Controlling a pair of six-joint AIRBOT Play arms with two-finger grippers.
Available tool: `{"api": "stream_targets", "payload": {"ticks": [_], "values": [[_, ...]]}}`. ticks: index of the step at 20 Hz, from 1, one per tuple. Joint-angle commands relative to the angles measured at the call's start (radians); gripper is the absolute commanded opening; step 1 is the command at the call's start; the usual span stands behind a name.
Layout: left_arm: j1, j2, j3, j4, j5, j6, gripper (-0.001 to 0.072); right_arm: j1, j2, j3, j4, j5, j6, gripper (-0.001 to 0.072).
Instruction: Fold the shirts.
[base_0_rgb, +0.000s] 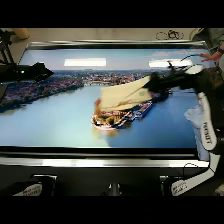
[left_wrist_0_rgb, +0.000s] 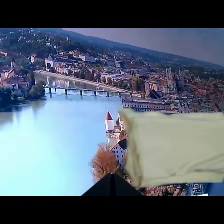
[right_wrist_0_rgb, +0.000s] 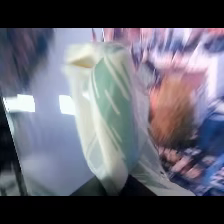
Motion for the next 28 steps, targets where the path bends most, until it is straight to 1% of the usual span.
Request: {"api": "stream_targets", "payload": {"ticks": [1, 4, 8, 12, 13, 15, 17, 18, 20, 22, 25, 28], "values": [[-0.002, 0.001, 0.0, -0.003, 0.024, 0.014, 0.0025, -0.238, 0.13, 0.089, -0.081, 0.054, 0.097, 0.0023], [-0.003, 0.001, 0.0, -0.003, 0.022, 0.039, 0.0025, -0.449, 0.222, 0.091, -0.087, 0.088, 0.141, 0.0023], [-0.003, 0.001, 0.0, -0.003, 0.022, 0.059, 0.0025, -0.697, 0.299, 0.091, -0.116, 0.192, 0.177, 0.0023], [-0.003, 0.001, 0.0, -0.003, 0.022, 0.066, 0.0025, -0.863, 0.338, 0.091, -0.161, 0.328, 0.19, 0.0024], [-0.003, 0.001, 0.0, -0.003, 0.022, 0.067, 0.0025, -0.891, 0.346, 0.091, -0.196, 0.354, 0.19, 0.0024], [-0.003, 0.001, 0.0, -0.003, 0.022, 0.077, 0.0025, -0.933, 0.361, 0.091, -0.337, 0.423, 0.191, 0.0023], [-0.003, 0.001, 0.0, -0.004, 0.022, 0.081, 0.0025, -0.935, 0.372, 0.079, -0.578, 0.488, 0.19, 0.0023], [-0.003, 0.001, 0.0, -0.004, 0.022, 0.081, 0.0025, -0.935, 0.379, 0.053, -0.666, 0.501, 0.19, 0.0023], [-0.003, 0.001, 0.0, -0.004, 0.022, 0.081, 0.0025, -0.936, 0.412, -0.057, -0.757, 0.497, 0.191, 0.0023], [-0.003, 0.001, 0.0, -0.004, 0.022, 0.081, 0.0025, -0.936, 0.463, -0.23, -0.815, 0.459, 0.191, 0.0023], [-0.003, 0.001, 0.0, -0.012, 0.022, 0.081, 0.0025, -0.936, 0.503, -0.472, -0.838, 0.335, 0.198, 0.0023], [-0.003, 0.001, 0.0, -0.045, 0.022, 0.081, 0.0025, -0.936, 0.503, -0.596, -0.862, 0.227, 0.198, 0.0026]]}}
